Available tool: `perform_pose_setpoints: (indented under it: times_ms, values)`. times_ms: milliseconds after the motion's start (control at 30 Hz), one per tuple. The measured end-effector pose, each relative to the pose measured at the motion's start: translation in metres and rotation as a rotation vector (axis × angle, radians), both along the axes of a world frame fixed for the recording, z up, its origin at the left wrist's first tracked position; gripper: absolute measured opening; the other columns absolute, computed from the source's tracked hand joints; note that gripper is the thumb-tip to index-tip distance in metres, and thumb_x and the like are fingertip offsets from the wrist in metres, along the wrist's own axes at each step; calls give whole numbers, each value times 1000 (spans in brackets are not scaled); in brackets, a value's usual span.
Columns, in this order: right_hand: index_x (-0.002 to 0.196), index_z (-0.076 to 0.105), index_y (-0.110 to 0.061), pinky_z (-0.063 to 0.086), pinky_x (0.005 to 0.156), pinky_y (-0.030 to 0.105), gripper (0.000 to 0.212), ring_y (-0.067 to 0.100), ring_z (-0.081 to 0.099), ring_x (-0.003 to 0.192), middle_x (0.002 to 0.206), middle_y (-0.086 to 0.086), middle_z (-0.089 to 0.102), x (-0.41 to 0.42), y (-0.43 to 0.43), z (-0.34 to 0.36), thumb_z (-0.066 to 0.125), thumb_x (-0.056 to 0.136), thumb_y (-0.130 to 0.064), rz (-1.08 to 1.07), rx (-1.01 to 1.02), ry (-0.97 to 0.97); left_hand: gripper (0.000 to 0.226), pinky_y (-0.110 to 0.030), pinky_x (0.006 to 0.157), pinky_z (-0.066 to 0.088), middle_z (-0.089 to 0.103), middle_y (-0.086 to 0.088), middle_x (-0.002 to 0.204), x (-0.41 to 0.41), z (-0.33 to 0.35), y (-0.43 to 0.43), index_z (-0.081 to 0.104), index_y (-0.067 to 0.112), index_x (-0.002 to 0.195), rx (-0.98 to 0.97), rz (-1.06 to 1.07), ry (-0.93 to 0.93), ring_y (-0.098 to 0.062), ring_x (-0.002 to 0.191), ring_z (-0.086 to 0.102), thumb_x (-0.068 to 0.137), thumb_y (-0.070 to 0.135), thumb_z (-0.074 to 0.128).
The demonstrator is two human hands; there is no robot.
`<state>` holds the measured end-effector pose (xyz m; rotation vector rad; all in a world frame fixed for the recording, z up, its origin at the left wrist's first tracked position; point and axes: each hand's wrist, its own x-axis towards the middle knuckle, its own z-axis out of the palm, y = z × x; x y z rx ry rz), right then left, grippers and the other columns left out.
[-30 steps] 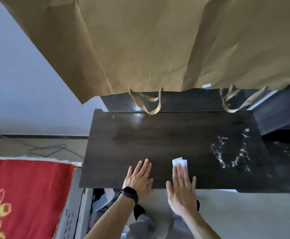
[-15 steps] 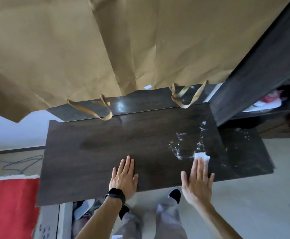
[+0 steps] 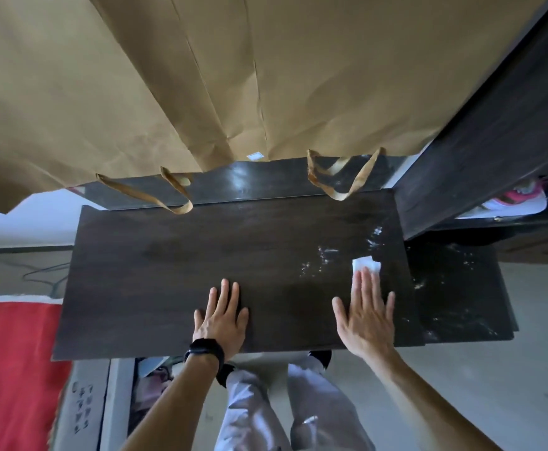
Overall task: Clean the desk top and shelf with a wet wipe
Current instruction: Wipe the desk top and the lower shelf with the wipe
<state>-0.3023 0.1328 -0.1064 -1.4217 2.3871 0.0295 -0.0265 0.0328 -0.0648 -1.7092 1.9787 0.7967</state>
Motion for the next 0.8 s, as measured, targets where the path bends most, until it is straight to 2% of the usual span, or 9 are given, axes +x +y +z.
perform_pose_setpoints:
  times_ms: [100,167,233,300,433,533,600,733,800]
  values:
    - [157,10,-7,9,122,58,78,24,-4,154,167,8,2,50,-10,3,27,99,-56,209,-46,-65,60,-54,120,8,-18,14,162,0,0,4,-6,36,155,12,21,3,-16,150,-14,102,51,16]
    - [158,10,-9,12,120,56,75,20,-6,154,167,5,0,88,-18,1,27,100,-54,463,-83,-126,59,-54,120,7,-18,15,162,0,0,5,-7,36,155,10,28,1,-15,150,-14,102,51,16]
    - [158,9,-13,14,119,56,71,15,-10,153,167,1,-2,100,-35,1,25,102,-53,605,-84,-166,59,-53,120,6,-19,16,161,1,0,4,-8,37,155,19,41,-5,-14,150,-15,102,51,16]
    - [159,10,-17,18,119,58,68,12,-9,153,167,-4,-1,81,-54,0,25,102,-51,611,-96,-130,59,-54,120,6,-20,16,161,-1,-1,3,-8,37,155,17,50,-12,-14,150,-15,102,52,15]
    - [158,-4,-19,1,122,57,70,14,-15,152,166,-2,-12,-10,-66,-2,10,100,-56,224,-24,1,59,-54,119,7,-18,14,162,-9,0,-1,-7,36,155,13,65,-17,-16,151,-12,102,51,16]
    - [157,-6,-14,5,122,57,75,20,-16,152,165,3,-16,-39,-60,2,0,97,-58,21,29,24,59,-54,119,6,-18,15,162,-11,2,0,-6,36,155,25,79,-20,-16,151,-12,102,51,16]
    - [157,-1,-10,6,123,57,76,24,-14,152,165,6,-11,-11,-68,6,5,98,-57,76,-9,10,59,-53,120,6,-18,15,162,-10,3,2,-7,36,155,19,84,-22,-16,151,-12,102,51,16]
    - [158,-1,-13,5,123,55,70,18,-14,153,166,2,-11,68,-84,1,17,101,-50,495,-76,-115,60,-53,120,4,-20,14,161,-11,5,5,-10,36,155,10,74,-43,-16,150,-13,102,52,15]
    - [158,1,-15,10,122,58,68,15,-12,153,166,-1,-10,73,-94,0,20,102,-49,570,-87,-126,60,-56,120,4,-19,14,161,-12,5,3,-9,36,155,-5,72,-51,-16,151,-13,102,53,15]
